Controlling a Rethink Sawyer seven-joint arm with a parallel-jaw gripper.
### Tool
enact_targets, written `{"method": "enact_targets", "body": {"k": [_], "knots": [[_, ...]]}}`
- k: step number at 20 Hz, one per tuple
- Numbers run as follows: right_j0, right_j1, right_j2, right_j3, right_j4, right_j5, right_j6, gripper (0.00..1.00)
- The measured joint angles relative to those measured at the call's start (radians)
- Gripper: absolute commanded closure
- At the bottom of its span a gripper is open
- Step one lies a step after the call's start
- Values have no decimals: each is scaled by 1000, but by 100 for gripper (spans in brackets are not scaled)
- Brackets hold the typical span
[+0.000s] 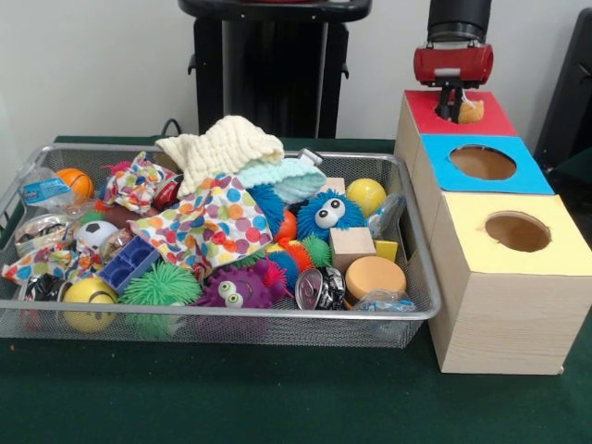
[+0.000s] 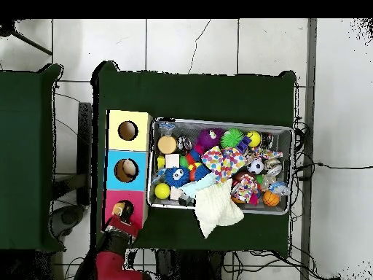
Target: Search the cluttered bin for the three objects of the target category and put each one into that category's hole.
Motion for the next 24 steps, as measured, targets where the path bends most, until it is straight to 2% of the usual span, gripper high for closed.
{"method": "enact_targets", "body": {"k": [6, 11, 24], "knots": [[-129, -77, 73, 0, -84, 169, 0, 100], [-187, -113, 115, 0, -114, 253, 0, 100], [-274, -151, 183, 10, -156, 329, 0, 100]]}}
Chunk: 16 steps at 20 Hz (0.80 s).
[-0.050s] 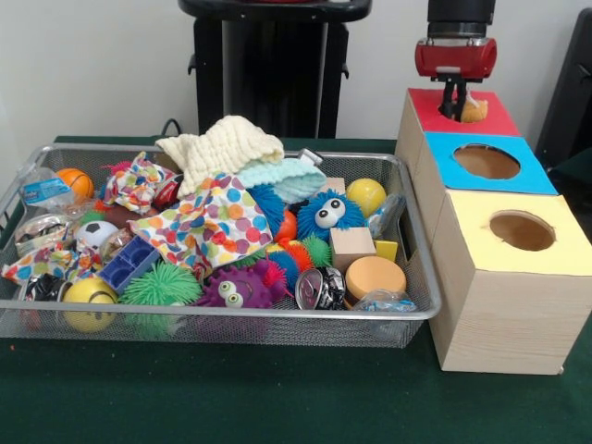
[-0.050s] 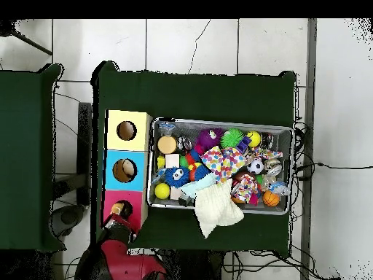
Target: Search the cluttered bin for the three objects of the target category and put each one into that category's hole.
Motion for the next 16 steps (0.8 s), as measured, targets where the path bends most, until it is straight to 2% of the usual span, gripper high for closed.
{"method": "enact_targets", "body": {"k": [8, 16], "knots": [[-92, -26, 79, 26, -21, 35, 0, 100], [-139, -40, 129, 44, -25, 43, 0, 100]]}}
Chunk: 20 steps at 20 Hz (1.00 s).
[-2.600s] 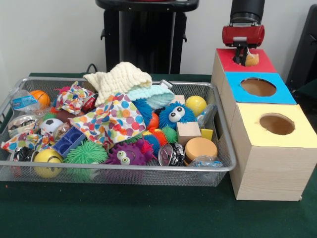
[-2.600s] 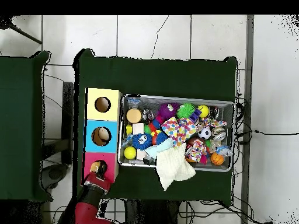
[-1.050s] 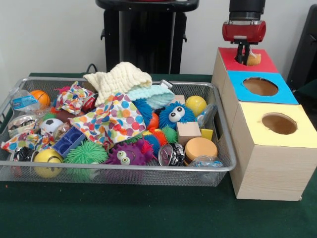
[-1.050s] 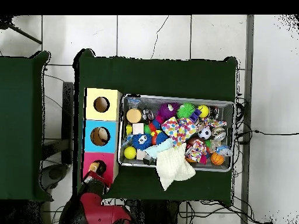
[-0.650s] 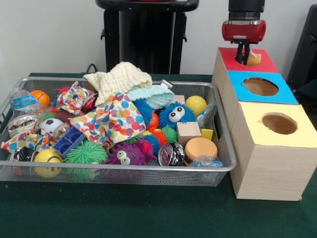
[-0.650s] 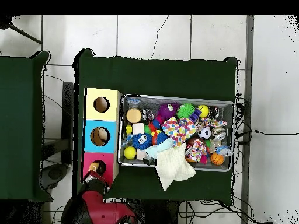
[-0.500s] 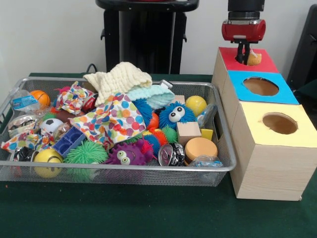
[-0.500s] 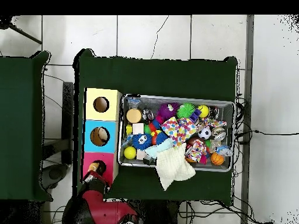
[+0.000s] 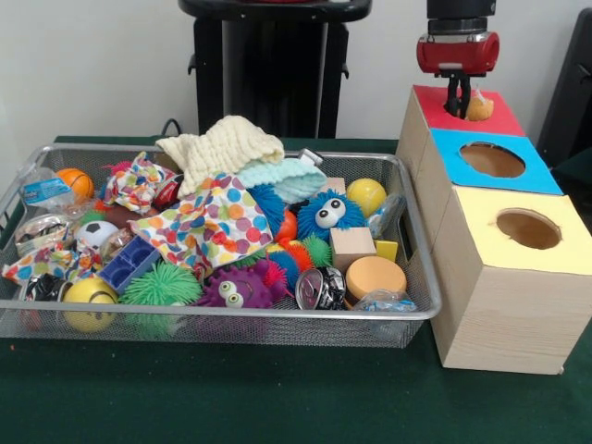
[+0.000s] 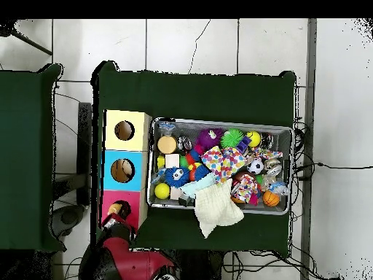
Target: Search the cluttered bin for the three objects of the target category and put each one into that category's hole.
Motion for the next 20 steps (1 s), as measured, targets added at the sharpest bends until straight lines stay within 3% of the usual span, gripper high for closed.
{"method": "enact_targets", "body": {"k": [20], "knots": [[-74, 4, 66, 11, -36, 7, 0, 100]]}}
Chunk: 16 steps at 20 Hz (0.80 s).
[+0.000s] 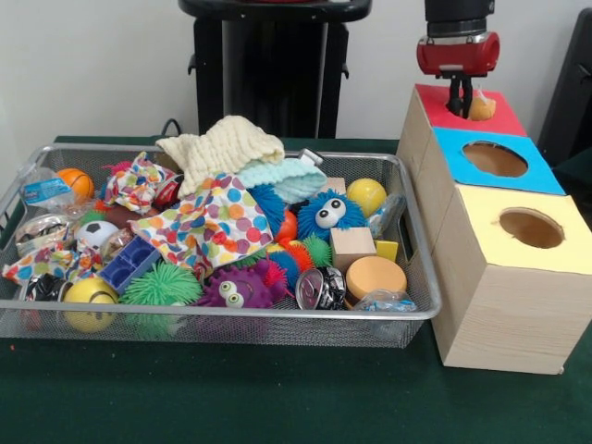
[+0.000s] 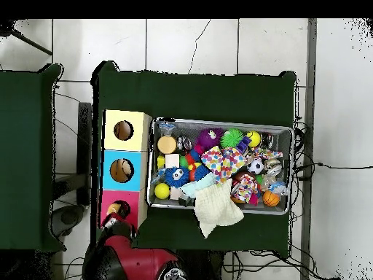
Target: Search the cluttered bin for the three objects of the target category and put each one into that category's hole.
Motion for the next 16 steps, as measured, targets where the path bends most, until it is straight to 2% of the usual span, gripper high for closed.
{"method": "enact_targets", "body": {"k": [16], "knots": [[-49, 24, 20, 0, -56, -21, 0, 100]]}}
